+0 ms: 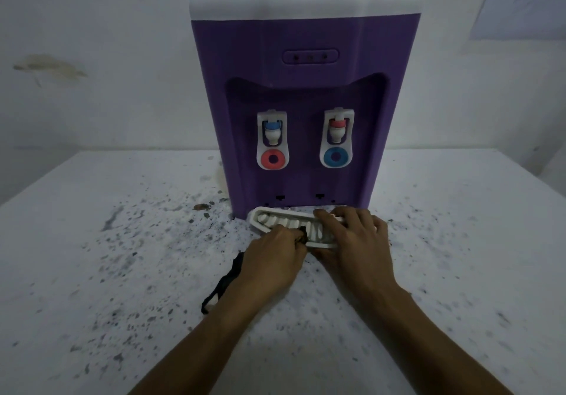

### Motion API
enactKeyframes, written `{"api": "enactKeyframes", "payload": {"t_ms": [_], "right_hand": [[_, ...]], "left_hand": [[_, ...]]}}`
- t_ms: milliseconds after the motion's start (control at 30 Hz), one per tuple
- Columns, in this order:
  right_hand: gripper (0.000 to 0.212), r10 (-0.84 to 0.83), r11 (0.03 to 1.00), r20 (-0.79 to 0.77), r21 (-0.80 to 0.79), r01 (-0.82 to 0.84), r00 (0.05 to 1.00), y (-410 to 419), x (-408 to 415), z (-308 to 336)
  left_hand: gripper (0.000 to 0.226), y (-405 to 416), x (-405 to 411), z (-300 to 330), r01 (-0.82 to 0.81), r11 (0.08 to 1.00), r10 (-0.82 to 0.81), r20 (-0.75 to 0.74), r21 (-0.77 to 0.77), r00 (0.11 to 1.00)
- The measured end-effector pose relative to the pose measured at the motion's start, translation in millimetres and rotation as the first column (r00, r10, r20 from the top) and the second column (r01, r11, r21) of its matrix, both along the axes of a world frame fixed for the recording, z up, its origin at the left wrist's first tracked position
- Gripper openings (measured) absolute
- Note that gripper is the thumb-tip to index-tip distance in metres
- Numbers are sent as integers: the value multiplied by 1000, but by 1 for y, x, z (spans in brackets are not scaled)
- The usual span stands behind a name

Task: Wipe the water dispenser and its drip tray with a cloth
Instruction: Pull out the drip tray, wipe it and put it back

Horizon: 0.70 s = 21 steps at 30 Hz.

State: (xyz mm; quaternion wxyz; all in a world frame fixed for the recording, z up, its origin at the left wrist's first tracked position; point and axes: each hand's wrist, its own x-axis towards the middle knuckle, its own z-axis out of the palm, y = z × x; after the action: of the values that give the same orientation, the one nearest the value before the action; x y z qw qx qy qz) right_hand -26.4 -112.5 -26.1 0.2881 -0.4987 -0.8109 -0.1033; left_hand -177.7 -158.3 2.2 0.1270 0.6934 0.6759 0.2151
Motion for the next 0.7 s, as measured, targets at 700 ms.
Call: {"api": "enactKeyframes", "payload": {"t_ms": [700], "right_hand": [[73,169,967,35,-201,-158,985,13,18,8]], "left_hand": [[22,-6,-3,-9,2,977,41,-198,211,979]]}}
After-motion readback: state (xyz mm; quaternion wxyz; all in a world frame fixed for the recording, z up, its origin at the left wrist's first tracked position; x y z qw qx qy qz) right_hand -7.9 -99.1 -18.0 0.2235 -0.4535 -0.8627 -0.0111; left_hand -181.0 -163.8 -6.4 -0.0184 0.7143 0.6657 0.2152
